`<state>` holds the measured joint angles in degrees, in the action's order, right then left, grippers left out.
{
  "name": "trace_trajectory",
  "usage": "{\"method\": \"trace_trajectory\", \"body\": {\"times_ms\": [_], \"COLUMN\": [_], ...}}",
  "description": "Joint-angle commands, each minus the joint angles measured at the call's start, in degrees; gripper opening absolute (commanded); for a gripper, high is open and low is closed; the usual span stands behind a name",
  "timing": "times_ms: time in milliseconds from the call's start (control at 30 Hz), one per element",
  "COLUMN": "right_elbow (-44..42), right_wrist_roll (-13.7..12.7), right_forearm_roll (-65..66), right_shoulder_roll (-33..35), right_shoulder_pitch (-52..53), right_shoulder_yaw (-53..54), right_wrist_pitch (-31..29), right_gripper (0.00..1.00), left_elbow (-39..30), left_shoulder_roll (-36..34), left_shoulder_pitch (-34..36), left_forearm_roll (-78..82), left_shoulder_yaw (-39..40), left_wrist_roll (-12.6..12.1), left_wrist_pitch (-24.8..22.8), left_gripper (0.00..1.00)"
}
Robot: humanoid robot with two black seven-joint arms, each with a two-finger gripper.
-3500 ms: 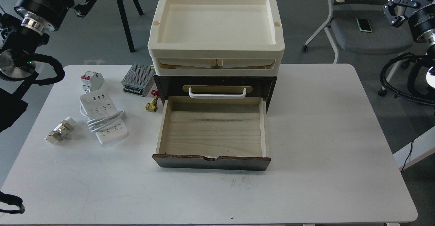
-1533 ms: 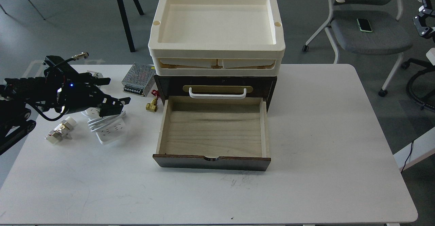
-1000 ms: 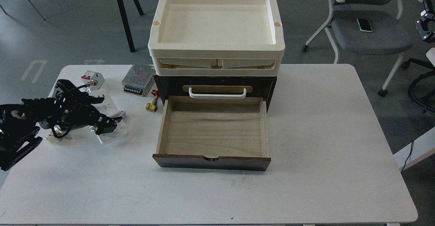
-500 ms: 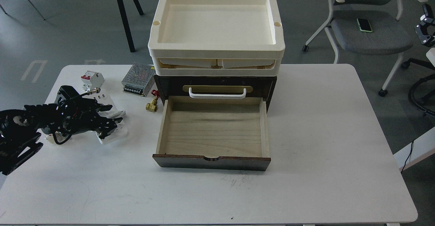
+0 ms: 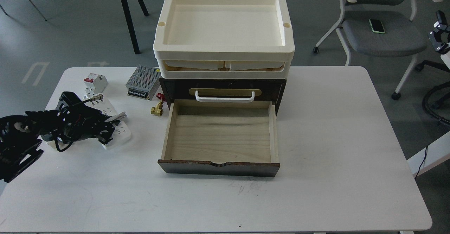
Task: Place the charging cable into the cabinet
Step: 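Close the left gripper on the white power strip and lift it, then carry the power strip over the open drawer and lower it inside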
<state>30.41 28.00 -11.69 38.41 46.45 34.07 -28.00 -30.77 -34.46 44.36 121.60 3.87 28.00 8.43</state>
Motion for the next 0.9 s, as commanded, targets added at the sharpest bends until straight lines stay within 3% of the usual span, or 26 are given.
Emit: {"method": "trace_trajectory", "body": {"times_ms": [0, 167, 267, 467, 600, 733, 867], "right_elbow": [0.0, 0.0, 0.0, 0.0, 0.0, 0.0, -0.1], "right_wrist_roll": [0.0, 0.0, 0.0, 0.0, 0.0, 0.0, 0.0], "right_forearm_roll": [0.0, 0.0, 0.0, 0.0, -0.1, 0.0, 0.0], "right_shoulder_roll": [0.1, 0.7, 1.4, 2.9, 2.9, 2.9, 2.9], "right_shoulder_pitch": [-0.3, -0.4, -0.5, -0.9, -1.5, -1.7, -1.7], "right_shoulder_yaw": [0.0, 0.1, 0.1, 0.2, 0.3, 0.2, 0.2], "right_wrist_pitch": [0.0, 0.0, 0.0, 0.0, 0.0, 0.0, 0.0], "right_gripper": [1.00, 1.00, 1.00, 1.00, 1.00, 1.00, 1.00], "left_elbow": [-0.2, -4.1, -11.6, -41.4, -58.0, -68.3, -70.4], "left_shoulder_roll": [0.0, -1.9, -8.2, -29.1, -38.6, -39.5, -33.2], "left_shoulder_pitch": [0.3, 1.4, 3.5, 4.2, 3.7, 3.2, 3.3], "left_forearm_roll": [-0.8, -5.3, -9.5, -19.3, -26.4, -35.2, -41.3], "left_shoulder_yaw": [0.0, 0.5, 0.9, 1.0, 0.9, 0.7, 1.0], "left_wrist_roll": [0.0, 0.0, 0.0, 0.0, 0.0, 0.0, 0.0], "left_wrist_pitch": [0.1, -0.3, -0.7, -4.0, -4.1, -4.1, -4.5], "left_gripper": [0.02, 0.01, 0.01, 0.01, 0.01, 0.01, 0.01]}}
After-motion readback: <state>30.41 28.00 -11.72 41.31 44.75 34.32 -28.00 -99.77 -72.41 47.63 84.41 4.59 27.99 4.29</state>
